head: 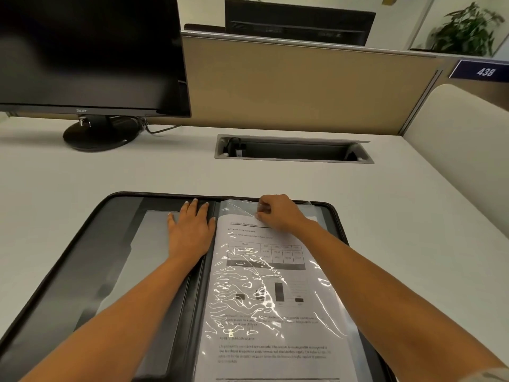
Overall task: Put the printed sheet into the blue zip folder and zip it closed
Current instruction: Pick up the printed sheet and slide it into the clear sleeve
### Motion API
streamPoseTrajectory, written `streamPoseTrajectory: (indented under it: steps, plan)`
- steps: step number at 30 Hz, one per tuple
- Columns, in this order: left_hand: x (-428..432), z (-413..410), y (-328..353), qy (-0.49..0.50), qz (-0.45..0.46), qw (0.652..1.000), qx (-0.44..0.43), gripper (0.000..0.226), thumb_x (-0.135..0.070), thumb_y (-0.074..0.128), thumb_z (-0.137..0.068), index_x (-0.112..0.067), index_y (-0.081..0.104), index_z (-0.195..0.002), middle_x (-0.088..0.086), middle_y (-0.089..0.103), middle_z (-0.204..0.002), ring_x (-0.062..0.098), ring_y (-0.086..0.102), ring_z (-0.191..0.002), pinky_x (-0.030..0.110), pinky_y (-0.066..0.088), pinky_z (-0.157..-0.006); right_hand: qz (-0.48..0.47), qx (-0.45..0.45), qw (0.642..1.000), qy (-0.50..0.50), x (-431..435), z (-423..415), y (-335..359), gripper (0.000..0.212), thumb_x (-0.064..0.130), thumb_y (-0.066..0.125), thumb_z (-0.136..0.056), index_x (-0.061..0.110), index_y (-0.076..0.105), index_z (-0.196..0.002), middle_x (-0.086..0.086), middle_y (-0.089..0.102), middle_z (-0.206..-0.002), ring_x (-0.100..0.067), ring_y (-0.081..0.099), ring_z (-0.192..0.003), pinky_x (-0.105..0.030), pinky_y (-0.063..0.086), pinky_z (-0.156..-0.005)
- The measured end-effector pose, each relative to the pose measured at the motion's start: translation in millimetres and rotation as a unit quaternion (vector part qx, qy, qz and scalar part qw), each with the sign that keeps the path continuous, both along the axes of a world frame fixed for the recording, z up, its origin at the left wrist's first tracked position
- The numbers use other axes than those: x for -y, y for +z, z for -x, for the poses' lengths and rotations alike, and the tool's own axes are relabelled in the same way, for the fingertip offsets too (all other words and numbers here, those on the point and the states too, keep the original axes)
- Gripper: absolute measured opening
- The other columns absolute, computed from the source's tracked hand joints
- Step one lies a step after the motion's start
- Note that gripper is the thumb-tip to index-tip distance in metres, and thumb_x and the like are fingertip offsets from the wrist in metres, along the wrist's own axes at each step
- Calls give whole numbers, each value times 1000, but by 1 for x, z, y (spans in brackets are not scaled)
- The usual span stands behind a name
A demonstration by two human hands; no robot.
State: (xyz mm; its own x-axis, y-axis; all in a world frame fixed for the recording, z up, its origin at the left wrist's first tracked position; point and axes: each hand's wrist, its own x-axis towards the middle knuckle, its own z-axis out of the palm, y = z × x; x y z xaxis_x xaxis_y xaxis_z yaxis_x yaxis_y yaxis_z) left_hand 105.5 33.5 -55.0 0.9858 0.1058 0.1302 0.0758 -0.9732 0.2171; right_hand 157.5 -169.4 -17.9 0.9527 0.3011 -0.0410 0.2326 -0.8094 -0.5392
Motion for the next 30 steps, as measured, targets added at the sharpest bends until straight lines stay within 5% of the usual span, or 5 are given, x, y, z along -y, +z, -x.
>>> streamPoseTrajectory:
  steps: [10, 14, 19, 24, 30]
  plan:
    - [0, -1, -2, 0, -3, 1000, 3, 48, -36, 33, -96, -18, 32, -140, 9, 28, -151, 24, 20, -141, 54, 17, -111, 24, 13, 1000, 7, 1, 4, 3, 17, 20, 54, -87, 10, 62, -97, -8, 67, -97, -26, 60, -94, -38, 45, -83]
    - [0, -5, -4, 2, -5, 1000, 1, 48, -36, 33, -96, -18, 32, -140, 9, 27, -152, 24, 19, -141, 54, 16, -112, 105, 100, 989, -24, 1, 6, -2, 34, 27, 52, -89, 17, 52, -121, -6, 58, -122, -26, 43, -118, -45, 31, -99]
    - [0, -18, -4, 7, -5, 1000, 2, 48, -36, 32, -96, -17, 32, -140, 10, 28, -151, 25, 20, -141, 55, 17, -111, 96, 143, 984, -38, 1, 15, -10, 45, 29, 49, -91, 17, 38, -133, -5, 38, -143, -22, 29, -134, -49, 15, -112]
    - [-2, -41, -2, 8, 8, 1000, -7, 48, -34, 32, -97, -15, 31, -141, 12, 27, -151, 27, 19, -141, 57, 14, -111, 62, 87, 994, -21, 3, 20, -21, 45, 39, 41, -93, 19, 38, -134, -4, 29, -150, -20, 21, -140, -50, 9, -114]
    - [-7, -65, 0, -2, 29, 999, -17, 49, -33, 34, -97, -13, 31, -141, 14, 25, -152, 27, 15, -142, 58, 10, -112, 96, 47, 994, -3, 13, 14, -36, 56, 51, 25, -94, 27, 16, -144, 1, 11, -157, -15, 6, -144, -48, -5, -115]
